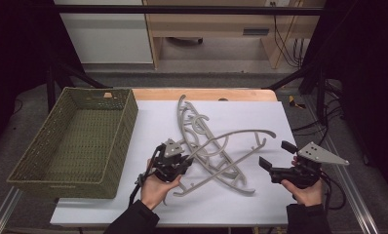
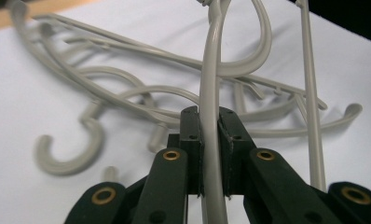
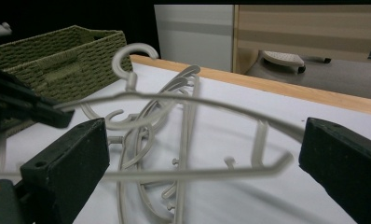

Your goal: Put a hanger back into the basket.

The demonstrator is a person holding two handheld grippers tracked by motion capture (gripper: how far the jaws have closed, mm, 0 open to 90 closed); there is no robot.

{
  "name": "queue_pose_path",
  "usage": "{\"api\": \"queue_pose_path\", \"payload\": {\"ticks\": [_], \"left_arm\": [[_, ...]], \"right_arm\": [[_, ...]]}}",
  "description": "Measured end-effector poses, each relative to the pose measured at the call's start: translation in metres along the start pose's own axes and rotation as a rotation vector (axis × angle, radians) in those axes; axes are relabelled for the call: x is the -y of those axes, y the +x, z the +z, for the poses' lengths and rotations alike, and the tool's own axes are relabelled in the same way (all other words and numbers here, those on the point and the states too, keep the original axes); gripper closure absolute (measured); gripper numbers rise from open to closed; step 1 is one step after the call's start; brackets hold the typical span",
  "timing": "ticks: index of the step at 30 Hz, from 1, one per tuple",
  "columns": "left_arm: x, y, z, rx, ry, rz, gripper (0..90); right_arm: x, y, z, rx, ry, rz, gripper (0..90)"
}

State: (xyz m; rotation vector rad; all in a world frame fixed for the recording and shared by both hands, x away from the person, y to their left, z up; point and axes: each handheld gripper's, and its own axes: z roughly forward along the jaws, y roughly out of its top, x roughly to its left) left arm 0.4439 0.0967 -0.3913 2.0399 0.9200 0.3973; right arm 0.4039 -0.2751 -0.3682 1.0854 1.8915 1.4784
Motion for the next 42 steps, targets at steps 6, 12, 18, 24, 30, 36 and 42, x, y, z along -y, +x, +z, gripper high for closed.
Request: {"api": "queue_pose_path", "payload": {"ticks": [6,12,18,24,30,36,42], "left_arm": [[-0.006,0.017,-0.028,-0.047,-0.048,-0.008,81.8],[-0.011,0.033,-0.058,-0.089,-0.083,0.005,81.8],[-0.016,0.051,-0.083,-0.138,-0.112,0.001,81.8],[-0.018,0.075,-0.109,-0.2,-0.143,0.001,81.7],[-0.017,0.106,-0.138,-0.246,-0.182,-0.027,81.8],[-0.016,0.122,-0.154,-0.291,-0.197,-0.033,81.8],[-0.012,0.145,-0.166,-0.338,-0.196,-0.05,81.7]], "right_arm": [[0.0,0.0,-0.001,0.002,0.0,0.0,1.8],[0.001,-0.001,0.001,0.003,0.004,0.0,1.8],[0.001,-0.001,0.0,0.005,0.006,0.005,1.8],[0.001,-0.001,0.0,0.004,0.005,0.004,1.7],[0.001,-0.001,0.001,0.009,0.005,0.003,1.4],[0.001,-0.001,0.001,0.01,0.009,0.003,1.3],[0.002,-0.001,0.003,0.011,0.014,0.004,1.3]]}}
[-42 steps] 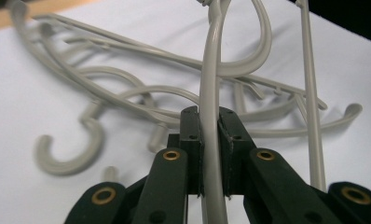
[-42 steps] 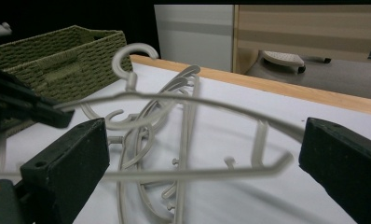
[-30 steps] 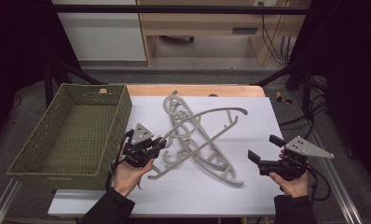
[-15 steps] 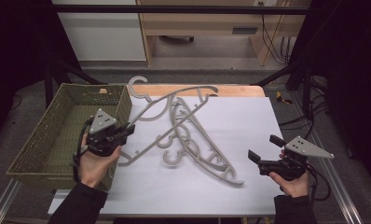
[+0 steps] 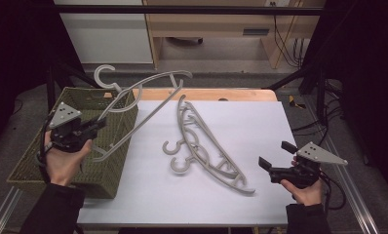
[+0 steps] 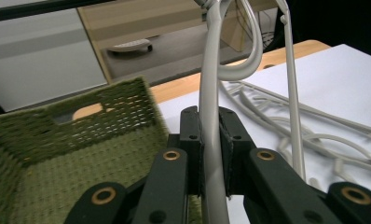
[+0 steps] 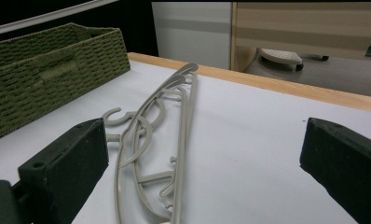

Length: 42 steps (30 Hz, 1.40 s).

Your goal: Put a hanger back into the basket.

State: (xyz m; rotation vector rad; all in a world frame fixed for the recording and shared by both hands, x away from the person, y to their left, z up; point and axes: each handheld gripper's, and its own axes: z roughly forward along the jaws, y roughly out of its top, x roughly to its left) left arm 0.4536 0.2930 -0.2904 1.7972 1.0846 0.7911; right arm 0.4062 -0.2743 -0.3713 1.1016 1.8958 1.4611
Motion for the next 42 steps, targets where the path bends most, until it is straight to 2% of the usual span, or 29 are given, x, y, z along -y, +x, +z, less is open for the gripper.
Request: {"api": "queue_pose_path", "payload": {"ticks": [6,15,18,21,26,29,36,42], "left_arm": [[0.005,0.022,-0.003,-0.042,0.004,-0.015,81.8],[0.016,0.055,-0.015,-0.106,0.022,0.02,81.7],[0.022,0.066,-0.019,-0.123,0.02,0.009,81.7],[0.028,0.076,-0.023,-0.133,0.024,0.005,81.7],[0.035,0.088,-0.024,-0.136,0.051,0.03,81.7],[0.04,0.094,-0.023,-0.144,0.05,0.028,81.7],[0.05,0.109,-0.023,-0.169,0.042,0.007,81.6],[0.065,0.123,-0.021,-0.183,0.052,-0.027,81.6]], "right_arm": [[0.001,0.0,0.001,0.0,0.005,0.005,1.3],[0.002,-0.001,0.002,0.002,0.008,0.006,1.2],[0.001,-0.001,0.002,0.003,0.009,0.004,1.3],[0.002,0.0,0.003,0.004,0.013,0.007,1.3],[0.002,0.0,0.004,0.006,0.015,0.003,1.3],[0.002,0.0,0.004,0.006,0.014,0.004,1.3],[0.002,0.0,0.004,0.003,0.018,0.007,1.3],[0.002,0.0,0.005,0.005,0.019,0.008,1.3]]}}
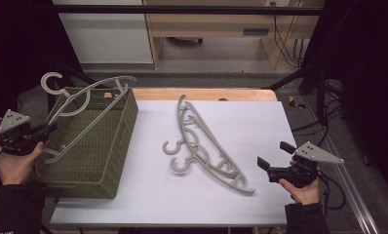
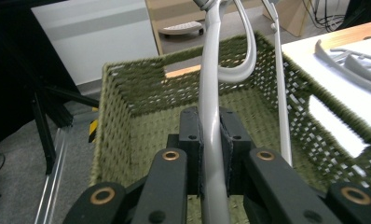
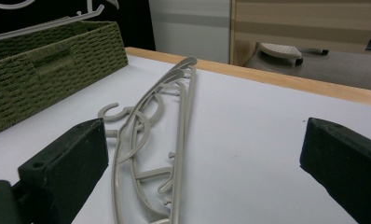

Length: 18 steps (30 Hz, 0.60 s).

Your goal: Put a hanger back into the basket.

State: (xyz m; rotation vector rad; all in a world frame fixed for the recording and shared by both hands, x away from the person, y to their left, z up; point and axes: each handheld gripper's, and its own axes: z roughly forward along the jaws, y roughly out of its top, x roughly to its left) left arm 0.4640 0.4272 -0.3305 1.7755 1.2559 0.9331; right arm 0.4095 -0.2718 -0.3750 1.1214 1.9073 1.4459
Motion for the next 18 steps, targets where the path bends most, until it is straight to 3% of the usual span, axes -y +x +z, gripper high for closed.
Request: {"api": "queue_pose_path", "payload": {"ticks": [5,11,18], "left_arm": [[0.01,0.008,0.004,-0.006,0.013,-0.016,81.5],[0.023,0.01,0.012,-0.023,0.05,-0.001,81.5],[0.029,0.016,0.015,-0.011,0.058,-0.008,81.5]], "right_arm": [[0.0,0.0,0.0,-0.002,0.005,-0.004,1.3],[0.0,0.001,0.001,-0.002,0.003,0.0,1.3],[0.001,0.001,0.001,-0.001,0.006,-0.001,1.3]]}}
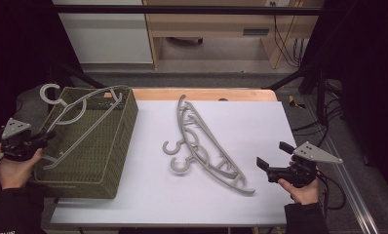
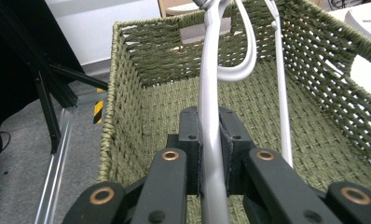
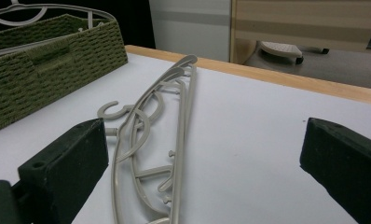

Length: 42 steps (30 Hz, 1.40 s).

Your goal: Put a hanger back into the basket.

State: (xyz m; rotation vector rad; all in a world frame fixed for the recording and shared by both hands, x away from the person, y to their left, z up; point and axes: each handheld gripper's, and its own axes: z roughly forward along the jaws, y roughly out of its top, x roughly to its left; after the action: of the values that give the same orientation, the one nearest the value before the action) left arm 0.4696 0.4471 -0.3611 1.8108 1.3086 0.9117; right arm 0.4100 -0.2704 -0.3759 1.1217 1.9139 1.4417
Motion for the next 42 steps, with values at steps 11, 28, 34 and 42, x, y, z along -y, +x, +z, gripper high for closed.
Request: {"api": "queue_pose_path", "payload": {"ticks": [11,28,34,42], "left_arm": [[-0.002,0.0,-0.007,0.018,-0.042,0.014,81.4],[-0.009,-0.001,-0.021,0.024,-0.084,0.043,81.4],[-0.01,0.002,-0.023,0.019,-0.071,0.064,81.4],[-0.011,0.004,-0.018,0.003,-0.04,0.105,81.6]], "right_arm": [[0.0,0.0,0.0,0.002,0.0,0.0,1.3],[0.0,-0.001,-0.001,0.002,-0.001,-0.003,1.3],[0.0,0.0,-0.001,0.002,0.0,-0.003,1.2],[0.0,0.0,-0.001,0.0,0.0,-0.002,1.2]]}}
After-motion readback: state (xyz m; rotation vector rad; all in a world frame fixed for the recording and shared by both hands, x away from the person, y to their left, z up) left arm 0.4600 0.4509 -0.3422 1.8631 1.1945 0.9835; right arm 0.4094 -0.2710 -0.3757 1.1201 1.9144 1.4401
